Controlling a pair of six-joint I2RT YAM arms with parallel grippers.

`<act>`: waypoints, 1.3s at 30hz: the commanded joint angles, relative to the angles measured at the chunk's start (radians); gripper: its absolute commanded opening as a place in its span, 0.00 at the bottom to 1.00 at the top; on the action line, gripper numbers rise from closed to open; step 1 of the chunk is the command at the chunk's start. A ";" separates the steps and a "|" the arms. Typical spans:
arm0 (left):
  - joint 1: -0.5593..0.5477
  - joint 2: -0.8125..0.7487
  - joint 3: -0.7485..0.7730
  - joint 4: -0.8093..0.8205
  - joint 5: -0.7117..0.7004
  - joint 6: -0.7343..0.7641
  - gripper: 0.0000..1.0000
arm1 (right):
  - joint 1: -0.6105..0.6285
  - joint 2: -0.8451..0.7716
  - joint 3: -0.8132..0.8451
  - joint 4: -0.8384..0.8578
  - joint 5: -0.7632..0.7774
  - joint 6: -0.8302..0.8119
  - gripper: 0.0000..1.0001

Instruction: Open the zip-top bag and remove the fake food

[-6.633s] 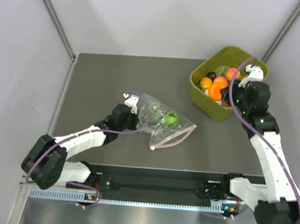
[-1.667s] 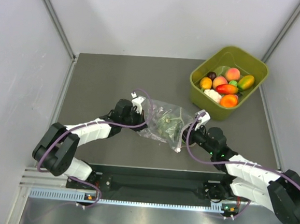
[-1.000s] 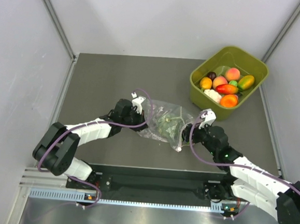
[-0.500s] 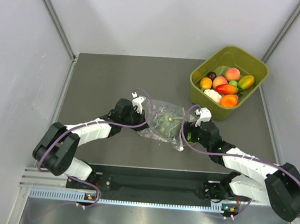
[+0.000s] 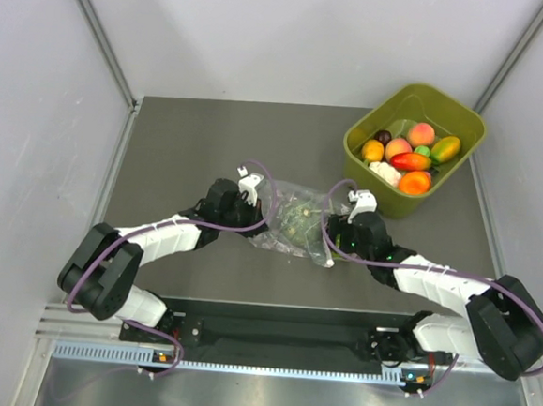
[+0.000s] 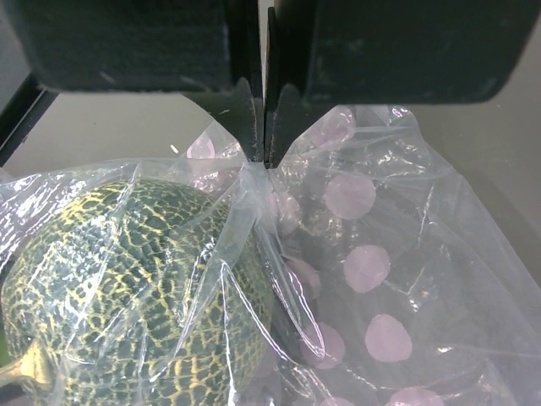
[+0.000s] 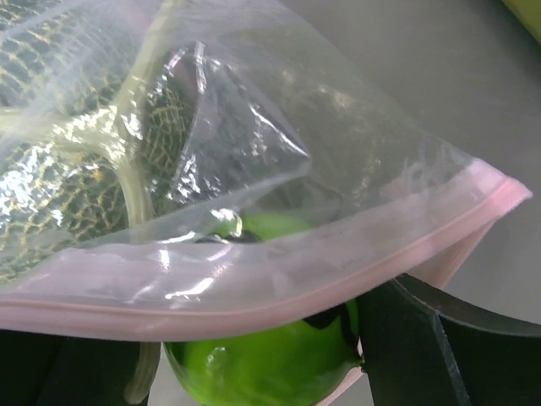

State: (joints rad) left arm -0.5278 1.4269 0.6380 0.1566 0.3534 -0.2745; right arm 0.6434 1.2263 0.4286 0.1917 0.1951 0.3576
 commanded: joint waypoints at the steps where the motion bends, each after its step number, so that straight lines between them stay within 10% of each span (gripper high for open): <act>1: 0.003 -0.026 0.000 0.011 -0.039 0.006 0.00 | 0.013 -0.052 0.021 -0.098 0.020 0.046 0.48; 27: 0.020 -0.062 0.008 -0.045 -0.099 -0.015 0.00 | 0.016 -0.588 0.247 -0.656 0.159 0.009 0.44; 39: 0.022 -0.071 -0.004 -0.043 -0.077 -0.020 0.00 | -0.150 -0.366 0.657 -0.572 0.154 -0.252 0.48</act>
State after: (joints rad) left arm -0.5121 1.3937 0.6380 0.1005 0.2646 -0.2878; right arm 0.5846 0.7719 0.9924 -0.4503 0.3927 0.2142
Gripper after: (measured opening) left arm 0.011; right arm 0.775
